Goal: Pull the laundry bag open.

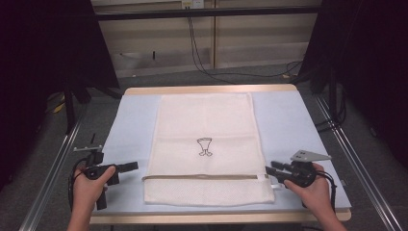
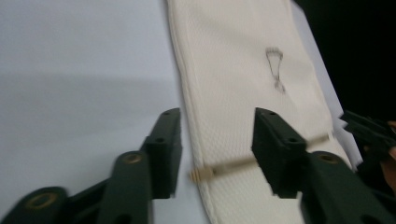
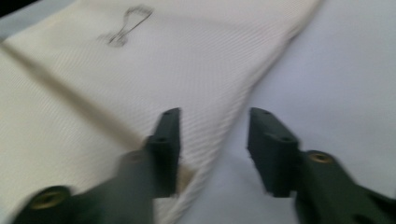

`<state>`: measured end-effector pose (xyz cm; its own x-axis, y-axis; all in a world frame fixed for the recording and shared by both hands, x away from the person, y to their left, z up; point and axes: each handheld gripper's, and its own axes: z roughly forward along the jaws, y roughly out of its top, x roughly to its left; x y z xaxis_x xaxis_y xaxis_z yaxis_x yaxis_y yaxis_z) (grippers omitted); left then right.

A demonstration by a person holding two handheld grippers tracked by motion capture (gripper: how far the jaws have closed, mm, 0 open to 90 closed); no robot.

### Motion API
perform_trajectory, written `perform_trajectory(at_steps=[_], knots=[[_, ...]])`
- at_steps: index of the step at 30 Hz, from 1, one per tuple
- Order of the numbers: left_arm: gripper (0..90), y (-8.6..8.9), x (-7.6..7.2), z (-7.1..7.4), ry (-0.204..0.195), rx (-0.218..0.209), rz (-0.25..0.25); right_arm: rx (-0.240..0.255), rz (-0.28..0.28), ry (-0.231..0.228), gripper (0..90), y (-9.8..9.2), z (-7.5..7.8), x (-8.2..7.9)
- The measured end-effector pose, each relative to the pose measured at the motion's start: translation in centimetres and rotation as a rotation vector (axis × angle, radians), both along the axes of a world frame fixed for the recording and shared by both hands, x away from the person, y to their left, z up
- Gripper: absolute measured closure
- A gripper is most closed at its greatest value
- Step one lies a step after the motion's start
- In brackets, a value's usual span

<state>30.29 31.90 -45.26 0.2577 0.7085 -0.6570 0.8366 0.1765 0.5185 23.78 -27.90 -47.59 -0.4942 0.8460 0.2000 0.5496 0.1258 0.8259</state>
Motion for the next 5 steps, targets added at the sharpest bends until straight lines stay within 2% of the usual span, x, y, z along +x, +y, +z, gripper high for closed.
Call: perform_trajectory(at_steps=[1, 3, 5], knots=[[43.6, -0.1, 0.1, -0.1, -0.045, 0.022, 0.029, -0.017, -0.031, -0.021, 46.7, -0.5, 0.1, 0.1], [31.7, -0.4, 0.3, -0.3, -0.139, 0.069, 0.065, -0.111, -0.077, -0.052, 36.3, -1.2, -0.1, 0.2], [29.4, -0.8, 0.5, -0.4, -0.165, 0.117, 0.078, -0.139, -0.09, -0.053, 29.8, -1.7, -0.5, 0.5]])
